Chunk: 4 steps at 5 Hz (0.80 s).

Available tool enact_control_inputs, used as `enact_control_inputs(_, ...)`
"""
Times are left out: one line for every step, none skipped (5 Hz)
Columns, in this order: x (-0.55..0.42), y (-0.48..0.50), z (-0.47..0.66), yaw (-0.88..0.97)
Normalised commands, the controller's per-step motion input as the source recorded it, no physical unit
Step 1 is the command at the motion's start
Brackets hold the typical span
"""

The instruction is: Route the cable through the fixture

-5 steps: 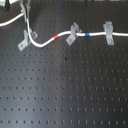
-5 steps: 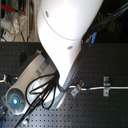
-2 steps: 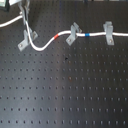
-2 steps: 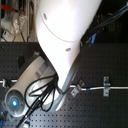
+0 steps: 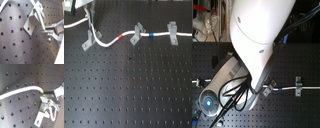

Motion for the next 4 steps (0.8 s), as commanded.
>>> enact_control_inputs(0.137, 0.238, 0.00, 0.00)
enact_control_inputs(0.194, 0.212, 0.00, -0.14)
enact_control_inputs(0.100, 0.074, 0.06, -0.09)
enact_control_inputs(0.014, 0.013, 0.10, -0.22)
